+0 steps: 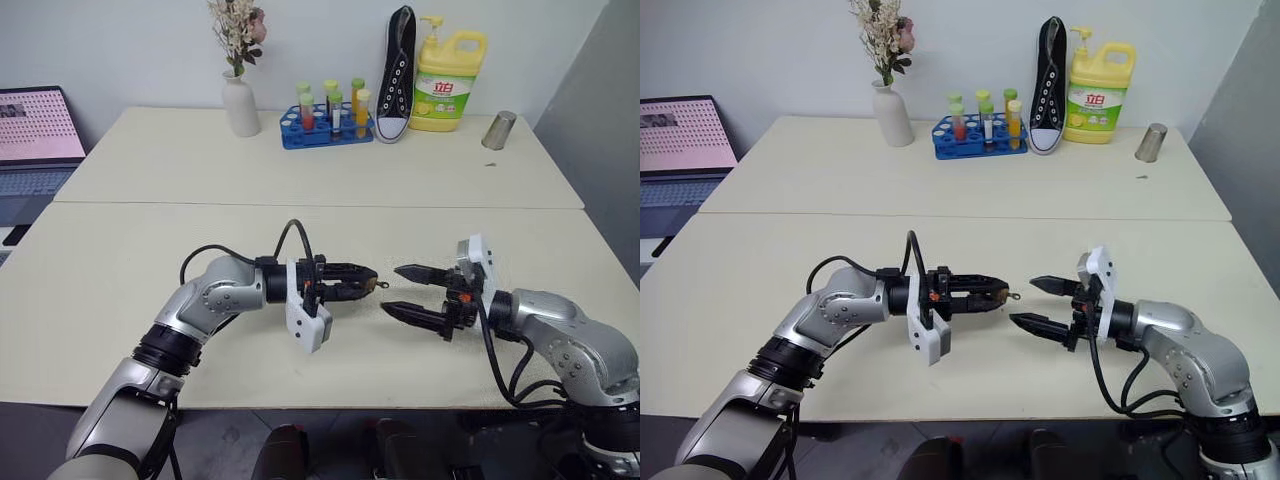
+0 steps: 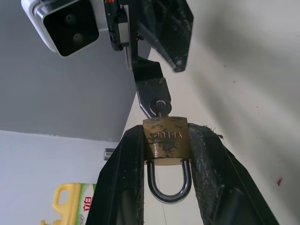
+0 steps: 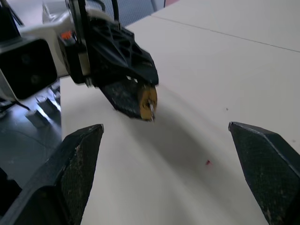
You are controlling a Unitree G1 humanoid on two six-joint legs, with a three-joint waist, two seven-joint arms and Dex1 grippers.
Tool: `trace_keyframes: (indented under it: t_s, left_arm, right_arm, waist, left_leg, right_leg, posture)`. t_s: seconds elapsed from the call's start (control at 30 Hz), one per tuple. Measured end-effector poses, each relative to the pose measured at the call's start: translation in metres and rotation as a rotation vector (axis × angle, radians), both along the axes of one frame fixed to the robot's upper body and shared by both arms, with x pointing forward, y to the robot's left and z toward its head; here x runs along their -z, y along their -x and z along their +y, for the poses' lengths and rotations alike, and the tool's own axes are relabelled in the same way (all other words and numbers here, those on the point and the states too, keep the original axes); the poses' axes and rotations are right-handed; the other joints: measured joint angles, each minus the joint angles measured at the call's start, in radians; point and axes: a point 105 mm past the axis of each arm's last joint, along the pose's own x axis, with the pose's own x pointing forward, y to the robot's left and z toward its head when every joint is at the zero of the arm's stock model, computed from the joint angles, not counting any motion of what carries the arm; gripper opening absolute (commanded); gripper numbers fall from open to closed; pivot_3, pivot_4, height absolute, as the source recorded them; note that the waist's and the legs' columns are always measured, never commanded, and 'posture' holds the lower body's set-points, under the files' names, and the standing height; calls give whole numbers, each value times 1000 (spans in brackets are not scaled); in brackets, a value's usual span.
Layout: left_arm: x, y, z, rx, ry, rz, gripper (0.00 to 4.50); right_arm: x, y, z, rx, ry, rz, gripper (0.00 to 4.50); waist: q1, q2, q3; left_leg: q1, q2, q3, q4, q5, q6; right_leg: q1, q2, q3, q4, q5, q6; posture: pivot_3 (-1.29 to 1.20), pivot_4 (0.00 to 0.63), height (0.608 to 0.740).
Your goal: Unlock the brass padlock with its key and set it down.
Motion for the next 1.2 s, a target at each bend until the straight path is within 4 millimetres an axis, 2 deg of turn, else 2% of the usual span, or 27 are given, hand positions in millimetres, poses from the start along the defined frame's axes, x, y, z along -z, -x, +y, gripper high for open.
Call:
trace_keyframes:
  t_s: [0.3, 0.37, 0.43, 0.63, 0.77, 1.07, 1.2]
  left_arm:
    - [1, 0, 3, -7, 1, -18, 967]
    - [1, -1, 3, -10, 3, -18, 967]
    - [1, -1, 3, -11, 7, -20, 967]
    - [2, -1, 4, -17, 2, -17, 967]
    - [1, 0, 4, -12, 1, -22, 967]
    - [1, 2, 4, -5, -5, -32, 967]
    - [1, 2, 7, -3, -9, -51, 967]
  right_arm:
    - [-6, 0, 7, -51, -5, 26, 4500]
    - [-5, 0, 7, -51, -4, 30, 4126]
    - [-5, 0, 7, -51, -5, 35, 3593]
    - [-1, 0, 7, -57, 1, 53, 1341]
    - [0, -1, 6, -57, 4, 58, 18]
    - [1, -1, 6, -72, 8, 76, 0]
    - [-2, -7, 7, -118, -12, 182, 0]
  waist:
    - [0, 0, 0]
    - [0, 0, 0]
    - [0, 0, 0]
    - [0, 0, 0]
    - [0, 0, 0]
    - [0, 0, 0]
    - [-5, 0, 0]
  left_leg:
    - [0, 0, 0, 0, 0, 0]
    - [0, 0, 0, 0, 0, 0]
    - [0, 0, 0, 0, 0, 0]
    - [0, 0, 0, 0, 0, 0]
    - [0, 0, 0, 0, 0, 0]
    - [0, 0, 0, 0, 0, 0]
    - [0, 0, 0, 0, 0, 0]
  right_leg:
    - [0, 0, -1, 0, 0, 0]
    - [0, 0, -1, 0, 0, 0]
    - [0, 0, -1, 0, 0, 0]
    - [0, 0, -1, 0, 0, 0]
    - [0, 0, -1, 0, 0, 0]
    - [0, 0, -1, 0, 0, 0]
    - [0, 0, 0, 0, 0, 0]
  posture:
    - [0, 150, 740]
    - [0, 150, 740]
    - [0, 150, 740]
    - [0, 150, 740]
    - [0, 150, 740]
    - [0, 150, 740]
    - [0, 150, 740]
